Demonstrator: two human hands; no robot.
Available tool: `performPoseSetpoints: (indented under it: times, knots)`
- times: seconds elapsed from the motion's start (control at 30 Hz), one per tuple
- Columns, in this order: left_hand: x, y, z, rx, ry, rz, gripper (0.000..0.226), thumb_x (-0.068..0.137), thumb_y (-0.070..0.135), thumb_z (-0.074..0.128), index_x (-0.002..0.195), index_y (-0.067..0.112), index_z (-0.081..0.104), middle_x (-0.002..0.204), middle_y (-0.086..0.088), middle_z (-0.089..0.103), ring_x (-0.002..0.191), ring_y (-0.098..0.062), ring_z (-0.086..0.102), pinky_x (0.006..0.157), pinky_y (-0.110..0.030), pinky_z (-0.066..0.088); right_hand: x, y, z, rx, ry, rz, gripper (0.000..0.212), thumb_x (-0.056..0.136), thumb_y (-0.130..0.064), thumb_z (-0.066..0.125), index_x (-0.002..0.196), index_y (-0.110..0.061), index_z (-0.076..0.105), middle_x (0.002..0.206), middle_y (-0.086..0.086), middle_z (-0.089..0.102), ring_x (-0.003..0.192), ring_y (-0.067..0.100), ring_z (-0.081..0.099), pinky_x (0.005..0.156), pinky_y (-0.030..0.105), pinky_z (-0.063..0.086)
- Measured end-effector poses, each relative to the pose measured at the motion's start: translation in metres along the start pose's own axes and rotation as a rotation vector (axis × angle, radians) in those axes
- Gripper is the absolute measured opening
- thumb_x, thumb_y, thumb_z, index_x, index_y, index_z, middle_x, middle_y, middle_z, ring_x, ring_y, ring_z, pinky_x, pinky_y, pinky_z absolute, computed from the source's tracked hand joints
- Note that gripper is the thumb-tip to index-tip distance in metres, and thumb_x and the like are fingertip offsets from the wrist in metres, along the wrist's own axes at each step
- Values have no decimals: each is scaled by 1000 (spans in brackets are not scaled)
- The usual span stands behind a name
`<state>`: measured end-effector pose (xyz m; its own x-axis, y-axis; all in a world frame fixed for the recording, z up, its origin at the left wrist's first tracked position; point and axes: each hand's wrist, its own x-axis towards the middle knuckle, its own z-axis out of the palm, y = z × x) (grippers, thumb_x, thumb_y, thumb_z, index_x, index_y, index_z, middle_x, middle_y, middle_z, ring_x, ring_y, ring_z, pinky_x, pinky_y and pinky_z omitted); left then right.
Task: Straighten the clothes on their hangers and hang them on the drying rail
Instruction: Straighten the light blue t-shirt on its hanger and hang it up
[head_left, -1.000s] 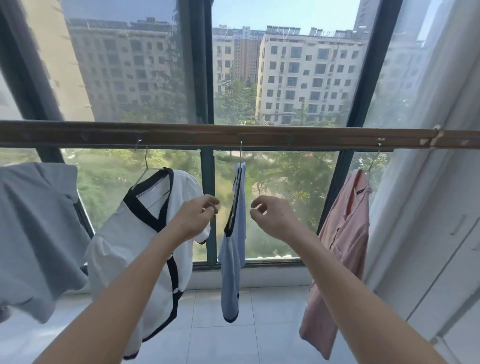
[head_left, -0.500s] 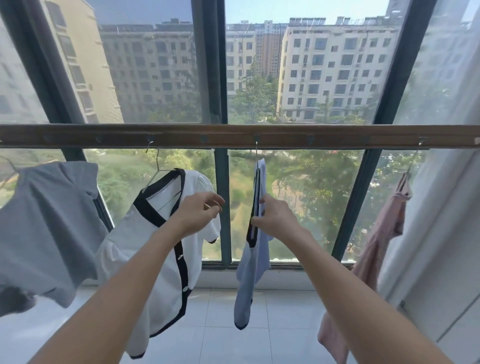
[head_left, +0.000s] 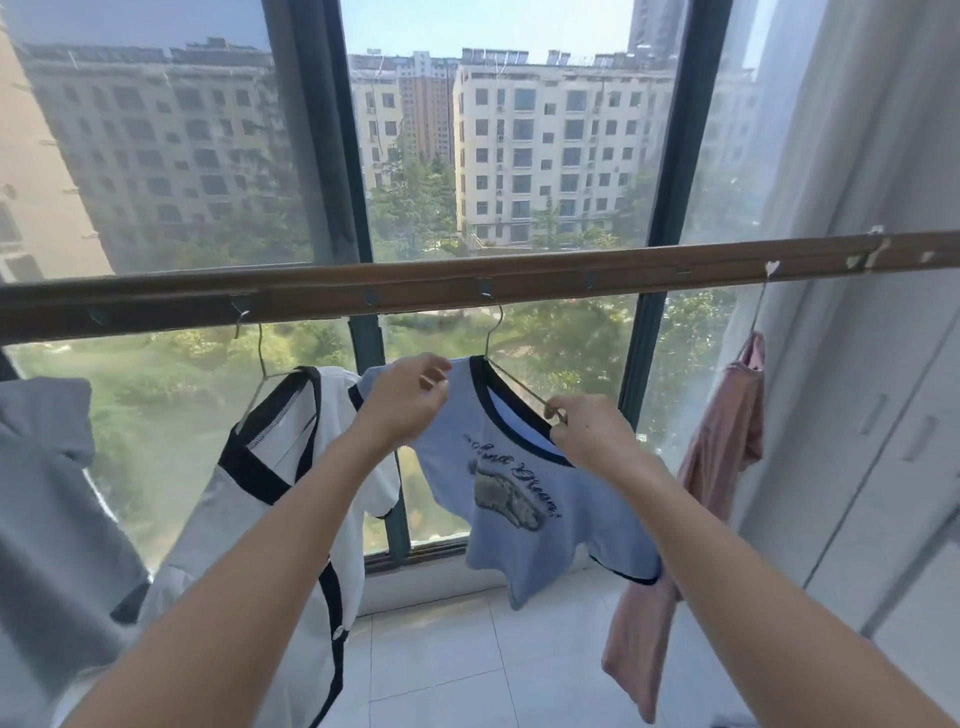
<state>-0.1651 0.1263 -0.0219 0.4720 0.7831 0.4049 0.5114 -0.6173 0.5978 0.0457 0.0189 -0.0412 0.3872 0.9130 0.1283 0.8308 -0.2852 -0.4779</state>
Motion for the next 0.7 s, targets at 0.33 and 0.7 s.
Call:
performPoseSetpoints:
  times: [0.33,0.7]
  knots:
    - [43,-16,18,19,-156,200,34,92,31,62,125,32,61,124,4,67,117,-15,61,102,-49,43,-5,10,-8,37,17,56,38,97,-4,44,113,-26,70,95,3,57,56,7,47,47,18,39]
    - [58,-21,33,-180,-109,348,21,90,12,65,109,10,73,100,-7,75,93,-21,69,87,-38,54,-29,23,-13,88,120,105,19,96,-22,61,109,-16,73,98,1,69,83,15,64,74,23,49]
